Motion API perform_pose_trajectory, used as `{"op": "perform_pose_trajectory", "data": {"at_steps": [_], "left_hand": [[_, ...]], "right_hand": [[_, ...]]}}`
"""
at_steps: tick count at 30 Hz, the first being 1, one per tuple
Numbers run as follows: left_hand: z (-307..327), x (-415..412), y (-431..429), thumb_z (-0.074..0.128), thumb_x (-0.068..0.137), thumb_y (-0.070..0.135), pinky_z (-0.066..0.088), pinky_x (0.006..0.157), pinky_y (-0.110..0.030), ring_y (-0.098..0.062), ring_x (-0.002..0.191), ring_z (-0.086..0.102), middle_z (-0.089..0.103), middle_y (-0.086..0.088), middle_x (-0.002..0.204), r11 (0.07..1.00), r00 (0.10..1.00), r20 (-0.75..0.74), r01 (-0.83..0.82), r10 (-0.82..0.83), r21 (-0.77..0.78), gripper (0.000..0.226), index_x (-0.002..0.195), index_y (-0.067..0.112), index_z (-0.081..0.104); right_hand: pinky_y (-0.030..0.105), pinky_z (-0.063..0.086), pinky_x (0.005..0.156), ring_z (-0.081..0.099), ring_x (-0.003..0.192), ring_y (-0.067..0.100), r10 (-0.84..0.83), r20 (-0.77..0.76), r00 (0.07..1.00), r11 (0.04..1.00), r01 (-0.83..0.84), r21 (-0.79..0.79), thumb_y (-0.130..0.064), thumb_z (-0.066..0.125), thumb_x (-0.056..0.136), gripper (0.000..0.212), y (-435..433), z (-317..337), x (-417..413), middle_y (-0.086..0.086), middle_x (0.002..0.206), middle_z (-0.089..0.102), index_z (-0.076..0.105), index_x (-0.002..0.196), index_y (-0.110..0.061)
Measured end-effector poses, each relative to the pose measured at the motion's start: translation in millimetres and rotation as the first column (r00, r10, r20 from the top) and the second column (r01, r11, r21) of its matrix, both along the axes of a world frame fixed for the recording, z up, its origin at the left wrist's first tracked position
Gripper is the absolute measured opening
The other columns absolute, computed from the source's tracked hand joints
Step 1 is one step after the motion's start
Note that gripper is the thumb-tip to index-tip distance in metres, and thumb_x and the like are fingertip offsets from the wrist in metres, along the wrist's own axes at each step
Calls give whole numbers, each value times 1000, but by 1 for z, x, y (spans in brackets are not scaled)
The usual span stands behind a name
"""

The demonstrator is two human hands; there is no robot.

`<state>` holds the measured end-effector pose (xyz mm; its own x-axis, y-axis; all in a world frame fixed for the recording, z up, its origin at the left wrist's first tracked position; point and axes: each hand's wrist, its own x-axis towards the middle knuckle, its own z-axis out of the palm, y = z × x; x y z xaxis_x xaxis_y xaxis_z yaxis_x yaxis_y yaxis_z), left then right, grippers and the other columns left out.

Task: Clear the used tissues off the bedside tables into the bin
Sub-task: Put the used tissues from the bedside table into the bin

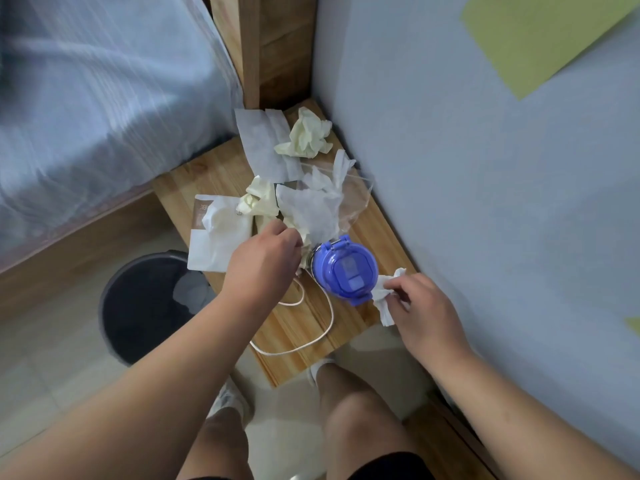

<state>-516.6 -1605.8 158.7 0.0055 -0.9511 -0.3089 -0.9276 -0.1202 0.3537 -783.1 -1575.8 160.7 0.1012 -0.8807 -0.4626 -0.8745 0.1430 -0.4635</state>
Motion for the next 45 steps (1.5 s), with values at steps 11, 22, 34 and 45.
{"op": "perform_pose_trajectory", "data": {"at_steps": [11, 22, 34, 45], "left_hand": [[83, 54, 67, 55, 108, 28, 26, 45, -24, -23, 55, 61, 67, 1, 135, 970, 968, -127, -230, 218, -84, 14, 110, 15, 62], [59, 204, 214, 57, 108, 33, 60, 65, -45, -15, 83, 71, 72, 19, 95, 646, 587, -289, -739, 756, 190, 13, 98, 41, 53], [-82, 272, 277, 67, 99, 29, 67, 73, -53, -4, 66, 71, 74, 19, 88, 265, 135, -302, -855, 944, 446, 13, 87, 32, 69], [-186, 274, 256, 70, 100, 29, 63, 62, -32, -14, 86, 76, 78, 14, 96, 311, 126, -373, -814, 919, 490, 10, 97, 38, 72]], "right_hand": [[7, 42, 75, 58, 93, -11, -5, 11, 1000, 991, 3, 134, -9, 70, 93, 17, 83, 40, 21, -13, 97, 61, 76, 101, -22], [2, 41, 73, 57, 91, -13, 201, 180, 963, 968, -223, 112, -12, 71, 91, 18, 101, 53, 202, -21, 93, 62, 75, 95, -29], [16, 48, 66, 67, 95, 12, 85, 202, 976, 967, -129, 220, -30, 68, 99, 13, 108, -80, 358, -7, 110, 72, 74, 110, -30], [30, 50, 84, 68, 110, 21, 150, 111, 982, 939, -177, 296, -27, 66, 98, 36, 89, -193, 384, -1, 124, 71, 66, 134, -22]]}}
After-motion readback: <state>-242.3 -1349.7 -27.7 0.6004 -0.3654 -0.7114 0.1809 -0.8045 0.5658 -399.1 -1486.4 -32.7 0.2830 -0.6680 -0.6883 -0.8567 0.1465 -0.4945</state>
